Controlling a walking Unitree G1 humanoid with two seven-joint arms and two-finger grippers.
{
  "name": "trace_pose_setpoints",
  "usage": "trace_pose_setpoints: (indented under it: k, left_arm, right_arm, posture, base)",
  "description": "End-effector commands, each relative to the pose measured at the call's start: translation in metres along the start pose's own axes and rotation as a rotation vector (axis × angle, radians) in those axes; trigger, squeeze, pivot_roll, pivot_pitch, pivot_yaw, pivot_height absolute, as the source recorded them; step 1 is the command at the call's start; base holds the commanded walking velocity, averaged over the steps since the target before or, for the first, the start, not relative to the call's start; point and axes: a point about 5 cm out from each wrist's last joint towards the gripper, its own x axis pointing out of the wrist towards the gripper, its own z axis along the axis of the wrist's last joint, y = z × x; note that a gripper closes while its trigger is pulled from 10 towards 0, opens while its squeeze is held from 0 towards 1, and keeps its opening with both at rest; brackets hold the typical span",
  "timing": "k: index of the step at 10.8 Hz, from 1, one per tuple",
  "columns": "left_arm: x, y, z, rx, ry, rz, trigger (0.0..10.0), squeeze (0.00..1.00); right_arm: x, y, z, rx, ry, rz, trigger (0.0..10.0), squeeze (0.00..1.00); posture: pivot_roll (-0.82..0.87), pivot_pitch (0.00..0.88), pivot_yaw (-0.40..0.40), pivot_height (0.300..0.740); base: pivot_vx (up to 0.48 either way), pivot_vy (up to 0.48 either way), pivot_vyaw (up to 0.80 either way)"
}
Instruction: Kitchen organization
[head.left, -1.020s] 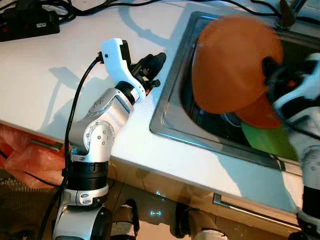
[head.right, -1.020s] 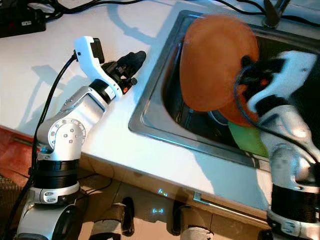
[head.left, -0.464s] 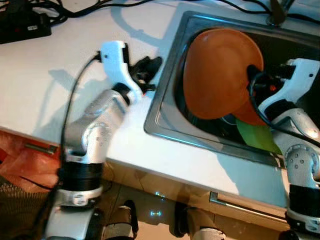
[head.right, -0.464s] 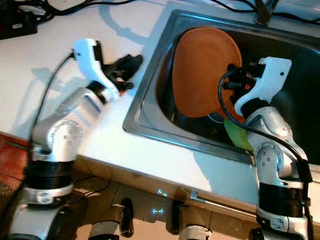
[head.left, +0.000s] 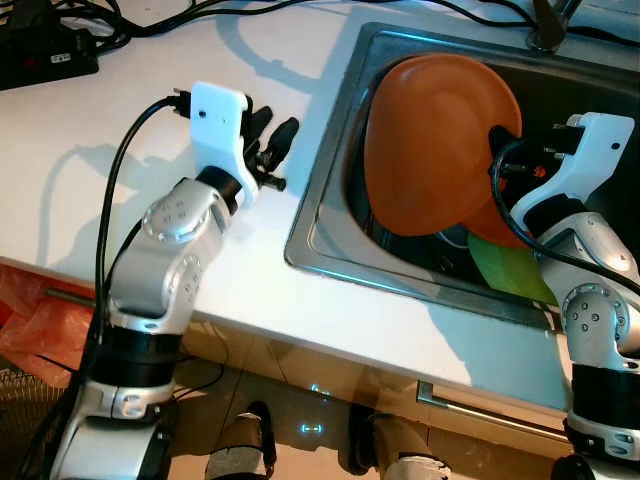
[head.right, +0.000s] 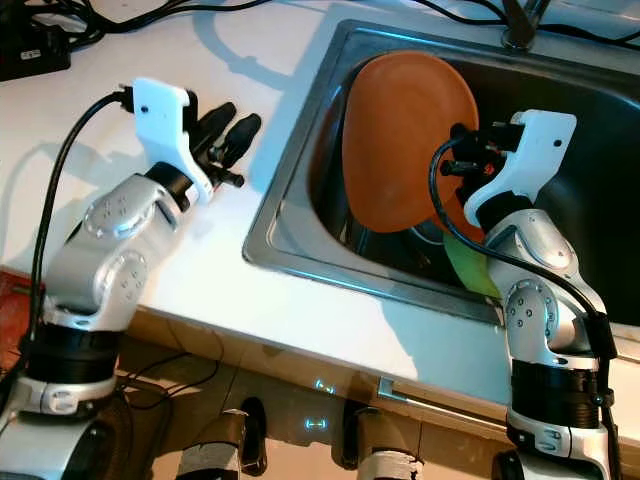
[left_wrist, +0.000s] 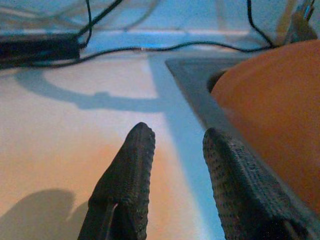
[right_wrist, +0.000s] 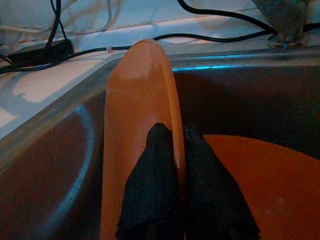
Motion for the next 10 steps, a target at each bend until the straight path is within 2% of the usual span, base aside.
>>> trace_pose_setpoints:
  k: [1, 3, 5, 10]
  left_arm:
    - [-0.002, -0.001, 0.0, 0.043, -0.03, 0.013, 10.0, 0.0]
    - [-0.005, 0.005, 0.004, 0.063, -0.085, 0.077, 10.0, 0.0]
    - [-0.007, 0.009, -0.001, 0.228, -0.08, 0.09, 10.0, 0.0]
    - [-0.009, 0.01, -0.01, 0.262, -0.071, 0.074, 10.0, 0.0]
  right_arm:
    - [0.004, 0.009, 0.008, 0.008, -0.065, 0.041, 10.0, 0.0]
    - [0.004, 0.012, 0.008, -0.025, -0.088, 0.048, 10.0, 0.0]
    - [0.004, 0.012, 0.006, -0.034, -0.086, 0.048, 10.0, 0.0]
    - [0.006, 0.014, 0.003, -0.047, -0.082, 0.059, 10.0, 0.0]
  posture:
    - [0.1, 0.277, -0.007, 0.74]
    - [0.1, 0.278, -0.005, 0.74]
    - [0.1, 0.278, -0.005, 0.74]
    - [0.1, 0.277, -0.008, 0.74]
  base:
    - [0.0, 0.0, 0.0]
    - [0.0, 0.0, 0.0]
    - [0.0, 0.0, 0.0]
    - [0.0, 0.0, 0.0]
